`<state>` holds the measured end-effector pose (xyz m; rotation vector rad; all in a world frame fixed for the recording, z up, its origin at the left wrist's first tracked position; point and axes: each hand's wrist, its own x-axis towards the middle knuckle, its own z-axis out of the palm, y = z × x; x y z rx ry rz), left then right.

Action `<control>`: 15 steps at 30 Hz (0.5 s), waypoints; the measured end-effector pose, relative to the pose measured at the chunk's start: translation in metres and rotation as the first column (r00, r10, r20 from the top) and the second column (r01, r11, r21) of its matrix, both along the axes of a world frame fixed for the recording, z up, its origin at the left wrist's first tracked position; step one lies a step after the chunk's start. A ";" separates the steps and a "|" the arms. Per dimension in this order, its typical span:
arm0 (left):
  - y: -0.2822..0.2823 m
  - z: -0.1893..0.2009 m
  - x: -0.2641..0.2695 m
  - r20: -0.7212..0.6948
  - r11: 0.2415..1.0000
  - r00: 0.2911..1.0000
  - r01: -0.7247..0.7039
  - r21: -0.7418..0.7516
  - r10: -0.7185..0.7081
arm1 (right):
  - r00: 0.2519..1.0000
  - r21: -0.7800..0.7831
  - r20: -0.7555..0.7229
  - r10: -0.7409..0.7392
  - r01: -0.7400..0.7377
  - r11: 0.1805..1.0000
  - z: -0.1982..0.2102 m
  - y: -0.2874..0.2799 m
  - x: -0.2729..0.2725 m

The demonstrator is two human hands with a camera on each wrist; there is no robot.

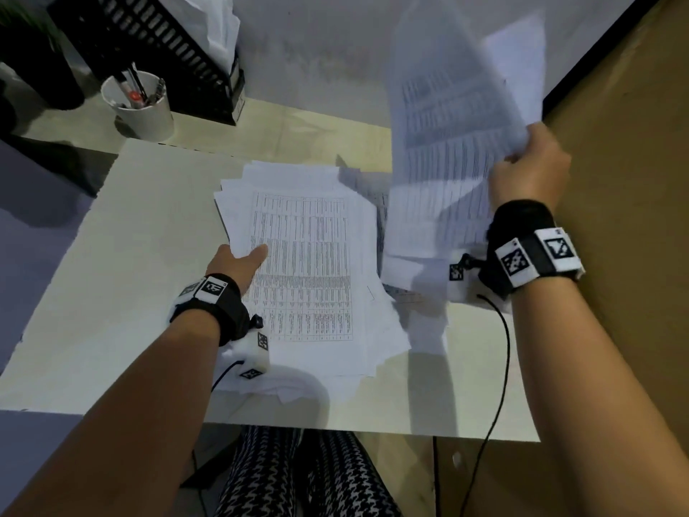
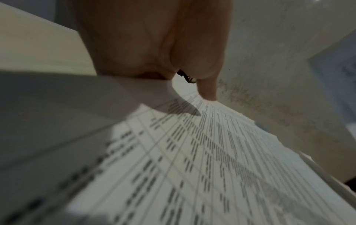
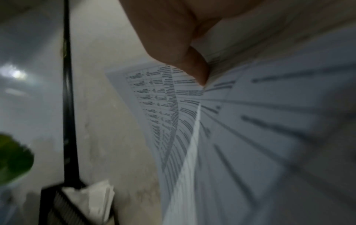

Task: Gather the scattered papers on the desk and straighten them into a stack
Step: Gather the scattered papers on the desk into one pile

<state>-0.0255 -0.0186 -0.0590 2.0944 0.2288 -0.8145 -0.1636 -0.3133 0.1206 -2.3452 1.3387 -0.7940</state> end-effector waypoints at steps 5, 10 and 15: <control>-0.002 0.015 0.006 -0.252 0.967 0.965 -0.134 -0.218 0.077 | 0.990 0.225 0.111 0.093 -0.116 0.968 0.000 -0.010 0.009; 0.004 0.013 0.005 -0.335 0.842 0.936 -0.263 -0.471 0.105 | 0.965 0.475 0.065 0.254 -0.254 0.843 -0.061 0.047 0.015; 0.010 0.005 0.004 -0.278 0.936 0.960 -0.133 -0.327 0.039 | 0.954 0.702 -0.003 0.299 -0.211 0.681 -0.135 0.101 0.026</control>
